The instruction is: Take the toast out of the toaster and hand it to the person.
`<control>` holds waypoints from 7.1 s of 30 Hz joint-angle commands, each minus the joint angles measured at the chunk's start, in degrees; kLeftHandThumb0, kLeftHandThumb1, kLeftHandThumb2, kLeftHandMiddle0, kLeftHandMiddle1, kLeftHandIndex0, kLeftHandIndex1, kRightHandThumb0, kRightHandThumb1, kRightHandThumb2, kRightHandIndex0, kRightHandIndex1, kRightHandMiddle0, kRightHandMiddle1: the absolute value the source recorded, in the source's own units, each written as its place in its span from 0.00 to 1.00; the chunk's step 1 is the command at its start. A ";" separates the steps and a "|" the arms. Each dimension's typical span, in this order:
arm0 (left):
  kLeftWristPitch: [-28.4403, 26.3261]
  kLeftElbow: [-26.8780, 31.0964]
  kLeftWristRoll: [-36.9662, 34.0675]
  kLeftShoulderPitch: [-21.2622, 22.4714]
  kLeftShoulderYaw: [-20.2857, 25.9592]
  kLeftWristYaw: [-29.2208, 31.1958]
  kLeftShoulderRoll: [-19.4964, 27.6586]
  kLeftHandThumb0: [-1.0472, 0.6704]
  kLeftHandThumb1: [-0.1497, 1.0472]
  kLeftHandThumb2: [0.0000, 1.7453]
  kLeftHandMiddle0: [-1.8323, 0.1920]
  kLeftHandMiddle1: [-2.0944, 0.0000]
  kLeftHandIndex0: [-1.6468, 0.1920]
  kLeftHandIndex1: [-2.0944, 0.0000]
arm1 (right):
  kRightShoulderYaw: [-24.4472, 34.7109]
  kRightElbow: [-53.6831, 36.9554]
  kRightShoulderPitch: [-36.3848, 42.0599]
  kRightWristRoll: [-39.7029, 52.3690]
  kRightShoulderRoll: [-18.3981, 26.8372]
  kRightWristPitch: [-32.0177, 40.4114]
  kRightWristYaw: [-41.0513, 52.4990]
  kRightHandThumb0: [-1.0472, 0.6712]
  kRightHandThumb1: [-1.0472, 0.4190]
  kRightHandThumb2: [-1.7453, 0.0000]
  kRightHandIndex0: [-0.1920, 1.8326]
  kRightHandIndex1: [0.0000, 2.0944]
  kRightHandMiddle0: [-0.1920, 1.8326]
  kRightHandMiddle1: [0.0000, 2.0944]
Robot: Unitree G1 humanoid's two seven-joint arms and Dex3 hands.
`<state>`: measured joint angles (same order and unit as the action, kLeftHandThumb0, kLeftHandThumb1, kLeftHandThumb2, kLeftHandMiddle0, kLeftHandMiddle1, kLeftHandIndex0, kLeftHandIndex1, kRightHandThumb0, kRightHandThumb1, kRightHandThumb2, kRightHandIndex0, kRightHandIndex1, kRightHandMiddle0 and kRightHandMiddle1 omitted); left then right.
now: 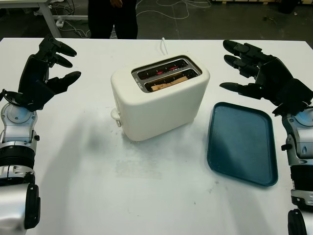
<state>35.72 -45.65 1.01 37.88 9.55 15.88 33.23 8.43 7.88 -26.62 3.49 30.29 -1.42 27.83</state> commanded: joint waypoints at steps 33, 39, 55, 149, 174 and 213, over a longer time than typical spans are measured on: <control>0.36 1.04 -0.41 -0.52 0.25 0.31 0.29 0.00 0.89 0.19 0.91 0.20 0.89 0.25 | -0.13 0.19 -0.01 0.30 0.11 -0.62 -0.09 0.31 0.14 1.00 0.24 0.00 0.24 0.00; 1.23 0.05 -0.60 -0.42 0.37 0.37 0.11 0.00 0.89 0.19 0.90 0.21 0.89 0.25 | -0.12 0.07 0.03 0.49 0.22 0.49 0.06 0.31 0.15 1.00 0.23 0.00 0.23 0.00; 0.64 0.85 -0.54 -0.59 0.36 0.27 0.21 0.00 0.89 0.19 0.91 0.20 0.89 0.25 | -0.26 0.37 -0.02 0.43 0.03 -0.64 0.12 0.33 0.14 1.00 0.23 0.00 0.23 0.00; 0.93 0.49 -0.80 -0.21 0.13 0.52 0.41 0.00 0.89 0.19 0.91 0.21 0.89 0.26 | -0.35 0.35 -0.28 0.20 0.42 -0.44 0.26 0.31 0.14 1.00 0.24 0.01 0.24 0.00; 1.13 0.92 -1.17 -0.79 0.42 0.65 0.24 0.00 0.89 0.19 0.91 0.22 0.89 0.26 | -0.35 -0.94 -0.21 -0.19 0.54 0.39 -0.16 0.32 0.15 1.00 0.24 0.00 0.24 0.00; 1.38 1.23 -0.98 -0.44 0.42 0.93 0.35 0.00 0.89 0.20 0.91 0.22 0.90 0.26 | 0.04 -1.47 0.57 0.06 0.41 0.62 -0.45 0.29 0.14 1.00 0.24 0.00 0.24 0.00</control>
<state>36.85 -45.14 -0.19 37.78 10.17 16.94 33.23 8.33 7.10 -26.64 3.41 30.29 -1.04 27.83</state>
